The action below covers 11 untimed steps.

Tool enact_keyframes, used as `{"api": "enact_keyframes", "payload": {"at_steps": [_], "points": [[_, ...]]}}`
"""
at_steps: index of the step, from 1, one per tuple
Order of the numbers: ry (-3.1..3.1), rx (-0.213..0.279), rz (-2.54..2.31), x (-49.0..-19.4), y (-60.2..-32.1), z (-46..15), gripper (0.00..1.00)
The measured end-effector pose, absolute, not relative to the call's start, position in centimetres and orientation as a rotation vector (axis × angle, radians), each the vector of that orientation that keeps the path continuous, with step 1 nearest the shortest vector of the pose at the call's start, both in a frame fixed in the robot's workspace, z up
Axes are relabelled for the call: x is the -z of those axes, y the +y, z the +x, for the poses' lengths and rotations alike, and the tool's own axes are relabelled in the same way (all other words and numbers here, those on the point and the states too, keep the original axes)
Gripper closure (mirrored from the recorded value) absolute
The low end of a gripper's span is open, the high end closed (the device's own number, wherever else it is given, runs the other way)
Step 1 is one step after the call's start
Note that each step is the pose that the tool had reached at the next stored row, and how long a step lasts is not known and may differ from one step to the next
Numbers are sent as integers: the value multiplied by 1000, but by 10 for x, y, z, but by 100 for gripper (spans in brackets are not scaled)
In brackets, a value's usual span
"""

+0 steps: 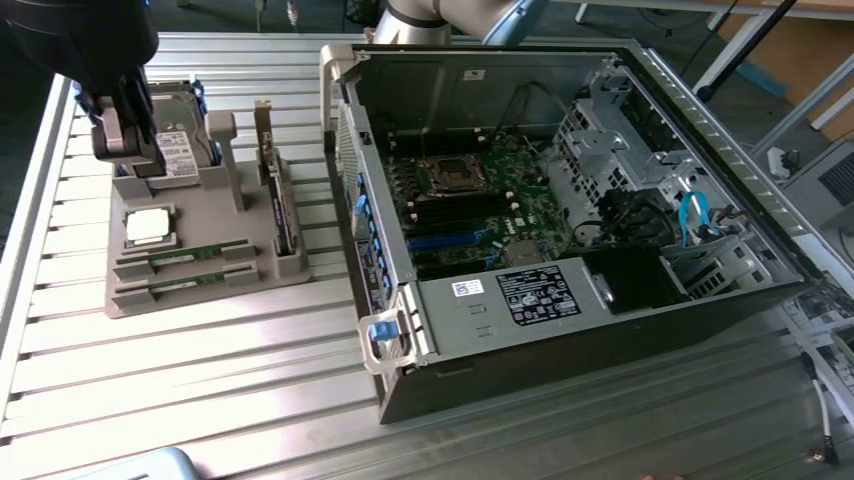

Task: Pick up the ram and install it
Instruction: 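Pick up the ram and move it above insertion slot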

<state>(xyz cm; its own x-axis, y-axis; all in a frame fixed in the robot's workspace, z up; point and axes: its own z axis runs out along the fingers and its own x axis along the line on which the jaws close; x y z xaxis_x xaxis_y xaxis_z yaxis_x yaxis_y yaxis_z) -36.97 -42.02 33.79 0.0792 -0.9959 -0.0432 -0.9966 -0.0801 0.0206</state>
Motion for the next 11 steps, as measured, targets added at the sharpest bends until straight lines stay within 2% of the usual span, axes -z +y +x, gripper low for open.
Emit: {"api": "enact_keyframes", "payload": {"at_steps": [11], "points": [[2121,-71,-2297,-335,-420,-370,89]]}}
